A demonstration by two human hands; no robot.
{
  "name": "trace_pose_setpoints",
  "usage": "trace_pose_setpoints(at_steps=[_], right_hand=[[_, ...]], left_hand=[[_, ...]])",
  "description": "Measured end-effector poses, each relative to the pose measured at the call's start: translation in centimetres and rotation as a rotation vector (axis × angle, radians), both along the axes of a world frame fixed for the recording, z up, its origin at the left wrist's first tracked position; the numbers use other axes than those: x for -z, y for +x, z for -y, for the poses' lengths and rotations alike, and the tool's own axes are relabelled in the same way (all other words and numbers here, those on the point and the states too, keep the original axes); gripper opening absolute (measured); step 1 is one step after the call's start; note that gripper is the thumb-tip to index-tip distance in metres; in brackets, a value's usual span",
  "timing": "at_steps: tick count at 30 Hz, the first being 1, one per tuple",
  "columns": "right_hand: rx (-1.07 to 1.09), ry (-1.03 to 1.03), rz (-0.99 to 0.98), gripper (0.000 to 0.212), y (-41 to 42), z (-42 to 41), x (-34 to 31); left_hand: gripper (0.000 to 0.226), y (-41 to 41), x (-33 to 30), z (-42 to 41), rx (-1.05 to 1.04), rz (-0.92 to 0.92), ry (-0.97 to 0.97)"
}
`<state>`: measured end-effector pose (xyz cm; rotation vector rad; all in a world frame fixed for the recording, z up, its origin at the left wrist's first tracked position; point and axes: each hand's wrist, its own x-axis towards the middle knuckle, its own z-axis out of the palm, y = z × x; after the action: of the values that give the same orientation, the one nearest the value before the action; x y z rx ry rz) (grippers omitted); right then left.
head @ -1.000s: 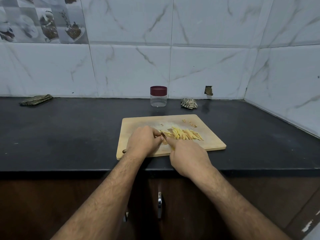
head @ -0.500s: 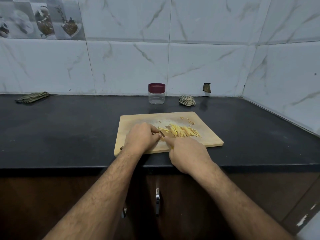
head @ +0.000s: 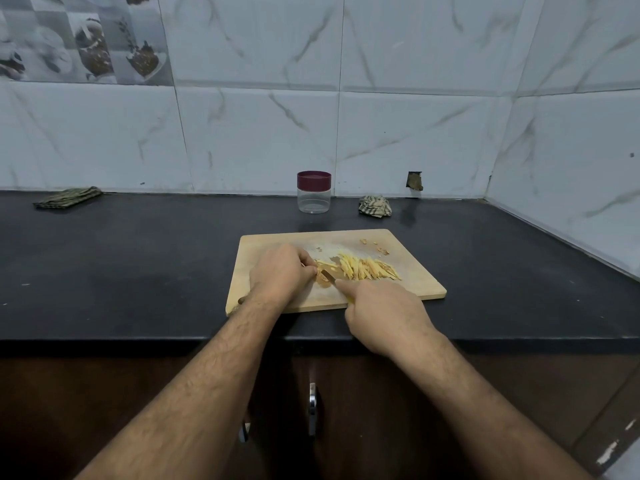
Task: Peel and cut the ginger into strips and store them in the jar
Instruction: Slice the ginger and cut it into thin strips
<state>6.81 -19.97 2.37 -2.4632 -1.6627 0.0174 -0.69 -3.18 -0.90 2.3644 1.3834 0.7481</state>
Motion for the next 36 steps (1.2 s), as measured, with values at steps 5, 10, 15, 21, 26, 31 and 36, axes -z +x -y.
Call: trace_pose_setpoints(at_steps=[5,10,15,21,26,31,36], right_hand=[[0.022,0.013,-0.014,0.055,-0.3,-1.1,0.0],[0.088,0.030,-0.070,0.059,0.5,0.1,0.2],[0.069,0.069,-0.104,0.057,-0.1,0.0,0.3],[0.025,0.096,-0.110,0.057,-0.6,-1.0,0.3],[0.000,0.079,-0.063,0.055,-0.3,-1.5,0.2],[-0.029,0.064,-0.013,0.055,0.0,-1.7,0.3],[-0.026,0.021,0.016,0.056,0.0,-2.3,0.3]], left_hand=[[0.014,-0.1,0.2,-0.1,0.021,0.007,0.019],[0.008,-0.3,0.3,-0.7,0.131,0.006,0.060],[0.010,-0.4,0.3,-1.3,0.184,0.023,0.042],[0.005,-0.5,0.6,-1.3,0.153,0.093,0.016],[0.009,-0.5,0.6,-1.3,0.152,0.095,0.004],[0.020,-0.5,0.6,-1.4,0.153,0.092,-0.003],[0.020,-0.5,0.7,-1.6,0.162,0.096,-0.022]])
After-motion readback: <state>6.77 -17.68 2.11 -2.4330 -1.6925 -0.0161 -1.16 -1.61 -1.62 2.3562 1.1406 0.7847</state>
